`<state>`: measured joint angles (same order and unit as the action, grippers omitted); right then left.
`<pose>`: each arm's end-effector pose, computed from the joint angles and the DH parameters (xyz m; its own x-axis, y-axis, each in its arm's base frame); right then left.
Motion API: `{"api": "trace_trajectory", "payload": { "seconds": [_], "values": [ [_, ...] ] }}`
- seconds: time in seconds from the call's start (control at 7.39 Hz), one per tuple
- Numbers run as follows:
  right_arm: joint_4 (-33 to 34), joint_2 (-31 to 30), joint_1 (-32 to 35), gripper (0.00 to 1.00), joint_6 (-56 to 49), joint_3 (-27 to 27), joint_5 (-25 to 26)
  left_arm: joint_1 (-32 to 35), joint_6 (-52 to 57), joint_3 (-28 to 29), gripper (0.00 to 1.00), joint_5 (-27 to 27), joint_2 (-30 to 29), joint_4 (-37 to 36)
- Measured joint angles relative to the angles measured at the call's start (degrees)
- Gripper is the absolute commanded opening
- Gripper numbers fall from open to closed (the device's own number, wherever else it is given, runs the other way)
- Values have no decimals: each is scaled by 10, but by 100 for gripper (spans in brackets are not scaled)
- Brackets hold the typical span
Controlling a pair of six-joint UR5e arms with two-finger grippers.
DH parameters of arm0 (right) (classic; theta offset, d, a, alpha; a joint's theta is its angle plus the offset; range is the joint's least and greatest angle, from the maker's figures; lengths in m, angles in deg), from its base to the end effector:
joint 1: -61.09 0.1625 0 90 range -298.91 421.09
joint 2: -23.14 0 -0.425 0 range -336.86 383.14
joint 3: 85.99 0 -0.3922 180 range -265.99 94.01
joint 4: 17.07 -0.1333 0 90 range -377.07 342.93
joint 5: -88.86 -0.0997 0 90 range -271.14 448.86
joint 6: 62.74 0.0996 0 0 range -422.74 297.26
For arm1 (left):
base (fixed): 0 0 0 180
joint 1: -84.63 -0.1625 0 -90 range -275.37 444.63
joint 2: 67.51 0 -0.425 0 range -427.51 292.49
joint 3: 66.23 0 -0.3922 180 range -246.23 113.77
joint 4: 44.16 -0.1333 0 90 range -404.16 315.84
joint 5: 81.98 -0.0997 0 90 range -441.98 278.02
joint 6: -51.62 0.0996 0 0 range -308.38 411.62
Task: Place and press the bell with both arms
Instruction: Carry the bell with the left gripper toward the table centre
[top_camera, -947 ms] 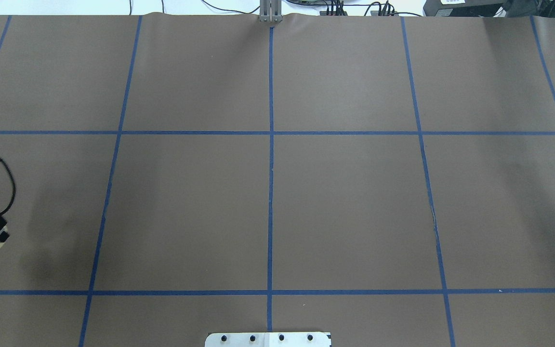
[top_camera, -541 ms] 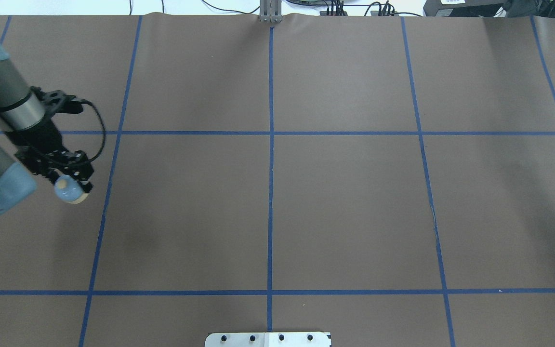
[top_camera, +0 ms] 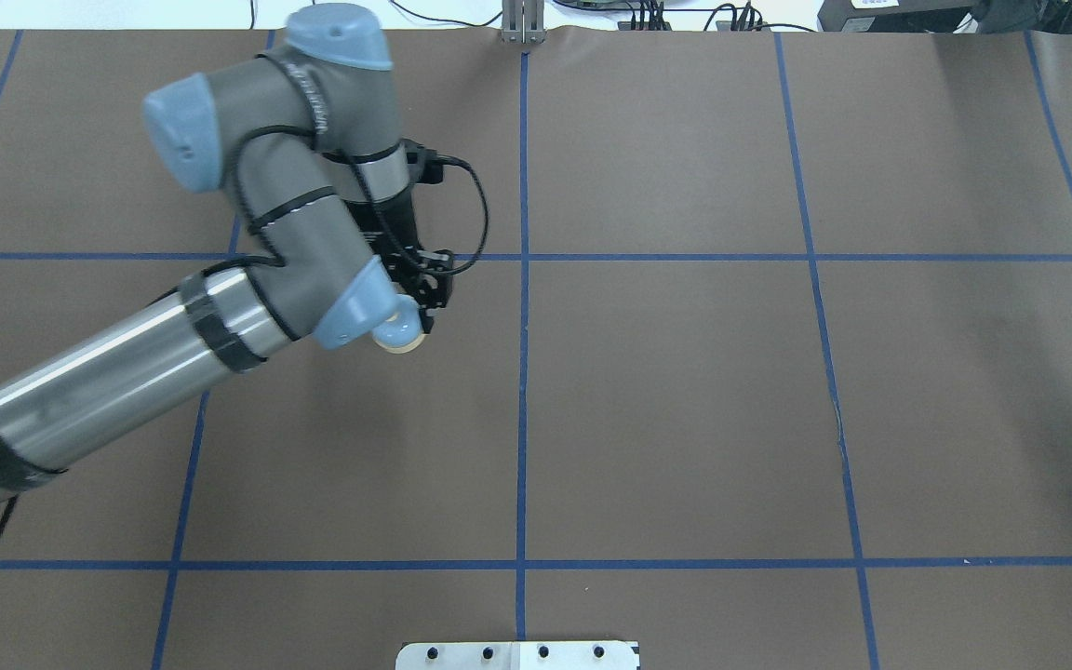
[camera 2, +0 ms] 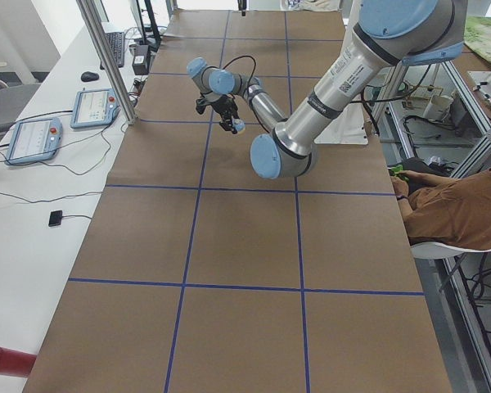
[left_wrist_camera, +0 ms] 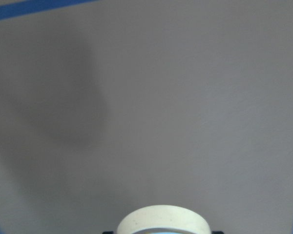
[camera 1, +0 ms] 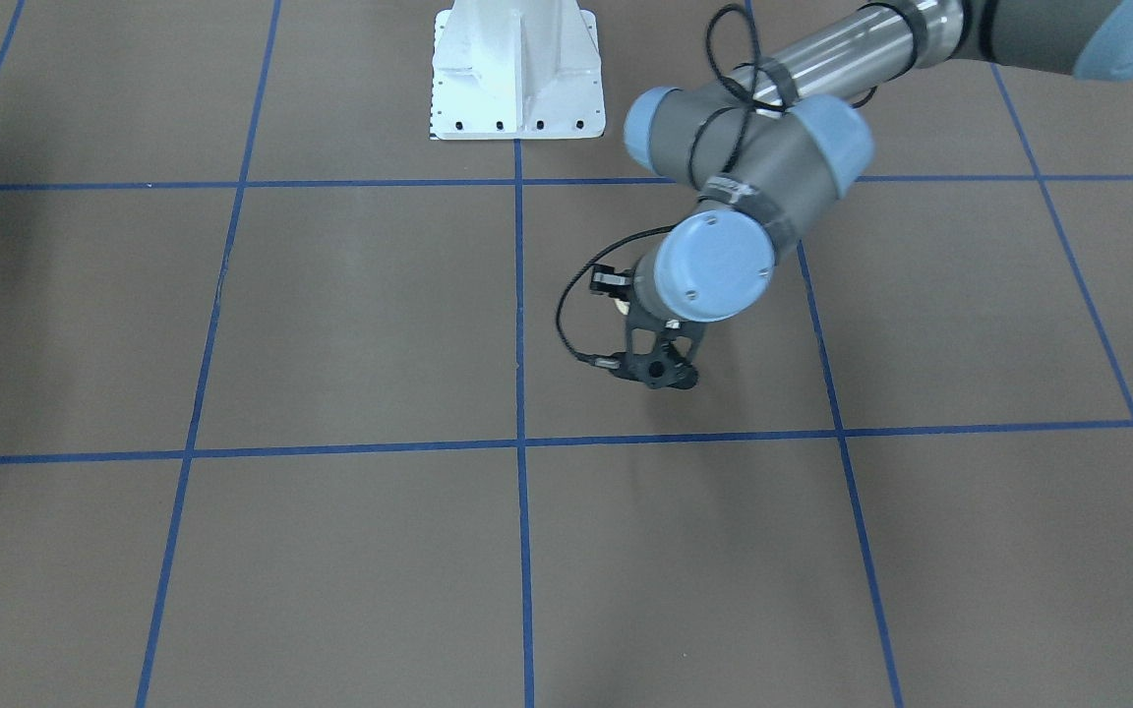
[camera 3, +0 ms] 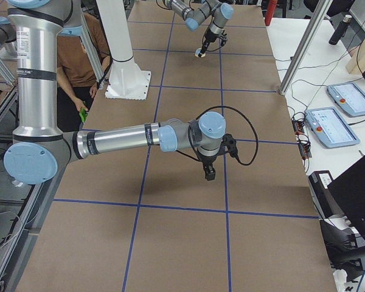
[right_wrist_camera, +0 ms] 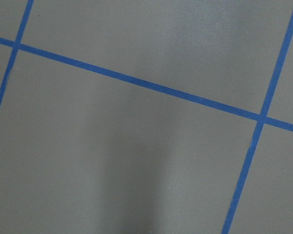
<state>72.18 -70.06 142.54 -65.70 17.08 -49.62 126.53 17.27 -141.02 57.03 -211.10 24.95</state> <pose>-0.0122 -0.4763 0.5661 0.6266 -0.2849 0.7254 0.1787 0.9585 0.2220 0.5300 -0.5536 0.2036 0.6228 0.1688 -0.7640 -0.4342 0.8868 -0.1581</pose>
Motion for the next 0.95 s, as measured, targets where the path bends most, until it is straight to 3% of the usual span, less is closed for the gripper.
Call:
{"api": "trace_trajectory", "payload": {
  "seconds": [0.14, 0.41, 0.81, 0.95],
  "values": [
    [0, 0, 0, 100, 0, -1, 0, -18, -34, 75, 0, -6, -53, 31],
    [0, 1, -1, 100, 1, -3, -2, -49, -99, 150, 0, -29, -88, 104],
    [1, 1, -1, 100, 1, -4, -3, -69, -143, 179, 2, -40, -95, 151],
    [2, 2, -1, 100, 2, -5, -3, -72, -150, 182, 10, -40, -96, 159]
  ]
}}
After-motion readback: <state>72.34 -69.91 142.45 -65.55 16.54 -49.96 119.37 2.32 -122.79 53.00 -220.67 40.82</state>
